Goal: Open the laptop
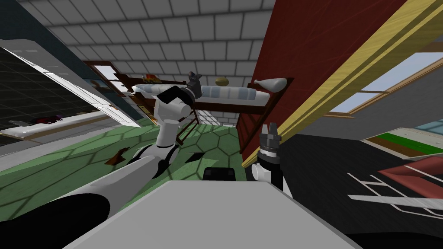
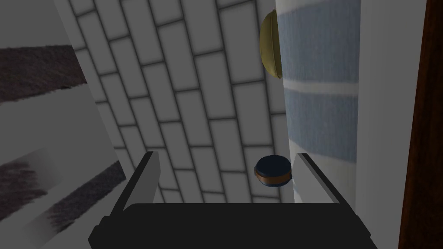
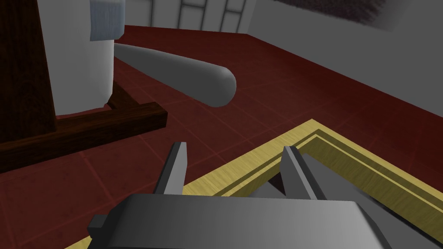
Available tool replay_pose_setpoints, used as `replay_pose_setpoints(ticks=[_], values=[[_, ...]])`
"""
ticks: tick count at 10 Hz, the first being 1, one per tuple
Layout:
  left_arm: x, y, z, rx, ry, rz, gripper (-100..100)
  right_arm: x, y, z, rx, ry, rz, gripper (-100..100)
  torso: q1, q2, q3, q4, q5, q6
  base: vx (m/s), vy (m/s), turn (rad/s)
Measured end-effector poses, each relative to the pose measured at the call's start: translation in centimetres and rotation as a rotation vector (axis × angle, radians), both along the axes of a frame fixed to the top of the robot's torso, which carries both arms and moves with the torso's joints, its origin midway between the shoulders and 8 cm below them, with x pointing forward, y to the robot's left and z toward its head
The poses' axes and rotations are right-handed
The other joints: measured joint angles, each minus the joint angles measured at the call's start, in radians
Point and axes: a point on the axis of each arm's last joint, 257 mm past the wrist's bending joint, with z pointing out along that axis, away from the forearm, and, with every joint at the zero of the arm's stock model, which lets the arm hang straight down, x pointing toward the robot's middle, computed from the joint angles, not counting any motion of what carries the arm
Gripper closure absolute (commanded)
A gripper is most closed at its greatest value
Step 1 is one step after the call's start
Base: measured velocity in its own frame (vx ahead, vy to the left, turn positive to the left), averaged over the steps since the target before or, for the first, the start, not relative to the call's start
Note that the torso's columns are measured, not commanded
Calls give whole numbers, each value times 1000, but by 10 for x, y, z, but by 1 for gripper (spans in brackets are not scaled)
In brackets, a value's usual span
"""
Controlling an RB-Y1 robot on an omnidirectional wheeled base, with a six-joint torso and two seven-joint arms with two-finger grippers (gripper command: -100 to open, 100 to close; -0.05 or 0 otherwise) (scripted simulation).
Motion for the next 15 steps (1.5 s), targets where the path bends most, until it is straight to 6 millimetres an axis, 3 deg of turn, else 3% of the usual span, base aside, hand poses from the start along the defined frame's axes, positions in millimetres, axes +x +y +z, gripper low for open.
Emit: replay_pose_setpoints(ticks=[4,15], values=[[7,1,25,29,28,18,-100,0,0,0,0,0,0,0,1,0,0,0,0,0,0,67,14],[0,2,101,109,93,84,-100,0,0,0,0,0,0,0,0,0,0,0,0,0,0,55,10]])
